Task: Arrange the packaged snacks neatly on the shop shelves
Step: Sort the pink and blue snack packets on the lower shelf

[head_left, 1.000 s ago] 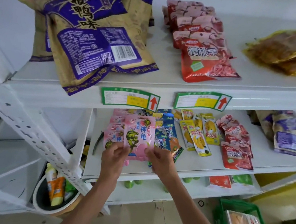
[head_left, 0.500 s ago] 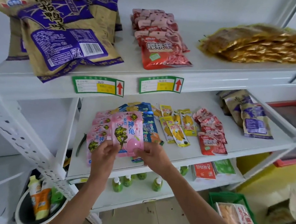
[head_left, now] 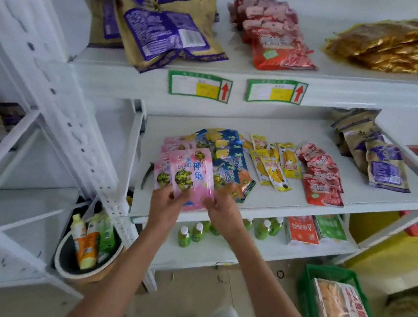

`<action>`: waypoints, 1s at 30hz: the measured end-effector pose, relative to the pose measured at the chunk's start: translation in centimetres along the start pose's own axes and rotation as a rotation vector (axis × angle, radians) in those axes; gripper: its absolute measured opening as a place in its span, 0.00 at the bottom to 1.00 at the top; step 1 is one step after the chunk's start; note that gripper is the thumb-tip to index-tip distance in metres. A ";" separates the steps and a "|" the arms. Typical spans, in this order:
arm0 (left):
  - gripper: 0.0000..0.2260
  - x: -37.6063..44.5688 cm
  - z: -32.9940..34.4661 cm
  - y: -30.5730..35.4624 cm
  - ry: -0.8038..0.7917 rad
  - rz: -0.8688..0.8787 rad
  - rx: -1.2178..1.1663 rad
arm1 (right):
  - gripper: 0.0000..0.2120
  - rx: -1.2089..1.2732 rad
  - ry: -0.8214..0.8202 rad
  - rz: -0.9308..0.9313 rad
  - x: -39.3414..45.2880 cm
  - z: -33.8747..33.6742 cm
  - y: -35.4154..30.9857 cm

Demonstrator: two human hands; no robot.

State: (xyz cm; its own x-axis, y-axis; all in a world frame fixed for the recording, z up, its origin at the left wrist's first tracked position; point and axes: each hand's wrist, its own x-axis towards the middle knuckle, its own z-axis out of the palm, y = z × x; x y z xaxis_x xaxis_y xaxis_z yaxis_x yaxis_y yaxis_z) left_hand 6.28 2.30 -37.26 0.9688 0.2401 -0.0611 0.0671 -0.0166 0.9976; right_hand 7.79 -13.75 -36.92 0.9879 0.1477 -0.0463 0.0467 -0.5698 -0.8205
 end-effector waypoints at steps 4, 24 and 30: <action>0.10 -1.3 0.6 0.4 0.049 0.021 -0.079 | 0.11 0.237 0.257 0.112 -0.5 5.8 -2.3; 0.08 -1.9 -3.3 -0.2 0.035 -0.049 -0.173 | 0.20 0.289 0.272 -0.024 -1.5 6.4 -1.9; 0.10 -1.8 -4.7 -1.3 0.066 -0.097 -0.292 | 0.17 0.340 0.277 -0.017 -2.1 7.2 -2.6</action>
State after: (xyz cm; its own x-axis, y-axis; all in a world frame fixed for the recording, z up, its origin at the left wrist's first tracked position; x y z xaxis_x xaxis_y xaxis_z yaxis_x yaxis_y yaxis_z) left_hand 3.29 6.46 -38.26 0.9431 0.2896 -0.1636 0.0778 0.2861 0.9550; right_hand 4.58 -6.77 -38.81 0.9918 -0.0942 0.0858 0.0583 -0.2633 -0.9630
